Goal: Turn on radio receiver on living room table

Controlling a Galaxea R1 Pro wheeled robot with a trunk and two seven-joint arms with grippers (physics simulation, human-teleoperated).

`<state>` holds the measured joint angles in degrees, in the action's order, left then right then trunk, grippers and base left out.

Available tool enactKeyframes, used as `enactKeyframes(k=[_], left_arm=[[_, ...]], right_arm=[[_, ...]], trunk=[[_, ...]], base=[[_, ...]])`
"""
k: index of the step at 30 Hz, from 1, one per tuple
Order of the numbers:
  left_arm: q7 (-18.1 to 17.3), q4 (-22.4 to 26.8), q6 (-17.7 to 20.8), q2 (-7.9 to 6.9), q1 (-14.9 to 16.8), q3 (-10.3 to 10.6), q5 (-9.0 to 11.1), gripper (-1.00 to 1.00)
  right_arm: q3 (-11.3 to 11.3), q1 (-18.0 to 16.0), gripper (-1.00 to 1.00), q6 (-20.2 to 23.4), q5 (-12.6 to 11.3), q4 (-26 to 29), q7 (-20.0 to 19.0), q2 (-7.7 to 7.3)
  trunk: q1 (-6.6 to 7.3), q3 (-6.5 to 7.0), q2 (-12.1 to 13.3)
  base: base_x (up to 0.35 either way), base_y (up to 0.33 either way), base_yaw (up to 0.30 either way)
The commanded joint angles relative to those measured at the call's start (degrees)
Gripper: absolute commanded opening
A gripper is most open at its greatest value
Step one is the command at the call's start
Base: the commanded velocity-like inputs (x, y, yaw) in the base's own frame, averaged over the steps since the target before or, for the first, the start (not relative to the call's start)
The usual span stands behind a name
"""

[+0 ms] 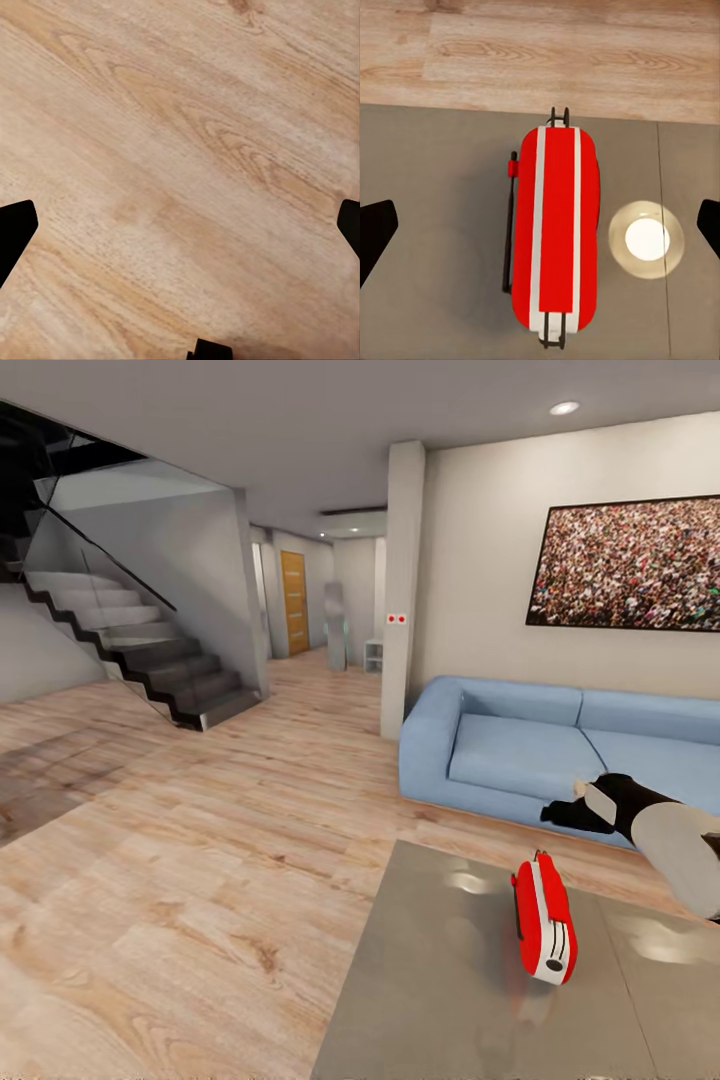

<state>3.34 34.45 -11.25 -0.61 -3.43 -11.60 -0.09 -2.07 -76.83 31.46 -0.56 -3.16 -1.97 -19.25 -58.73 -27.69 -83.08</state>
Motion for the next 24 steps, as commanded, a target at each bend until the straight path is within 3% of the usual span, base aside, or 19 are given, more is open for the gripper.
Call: enactKeyframes(k=[1,24], left_arm=[[0.0,0.0,0.0,0.0,0.0,0.0,0.0,1.0],[0.0,0.0,0.0,0.0,0.0,0.0,0.0,1.0]], right_arm=[[0.01,-0.02,1.0,0.0,0.01,0.0,0.01,0.0],[0.05,0.01,1.0,-0.08,0.12,-0.73,1.96,-0.18]], trunk=[[0.0,-0.09,0.0],[0.0,-2.21,0.0]], base=[[0.0,0.0,0.0],[0.0,0.0,0.0]])
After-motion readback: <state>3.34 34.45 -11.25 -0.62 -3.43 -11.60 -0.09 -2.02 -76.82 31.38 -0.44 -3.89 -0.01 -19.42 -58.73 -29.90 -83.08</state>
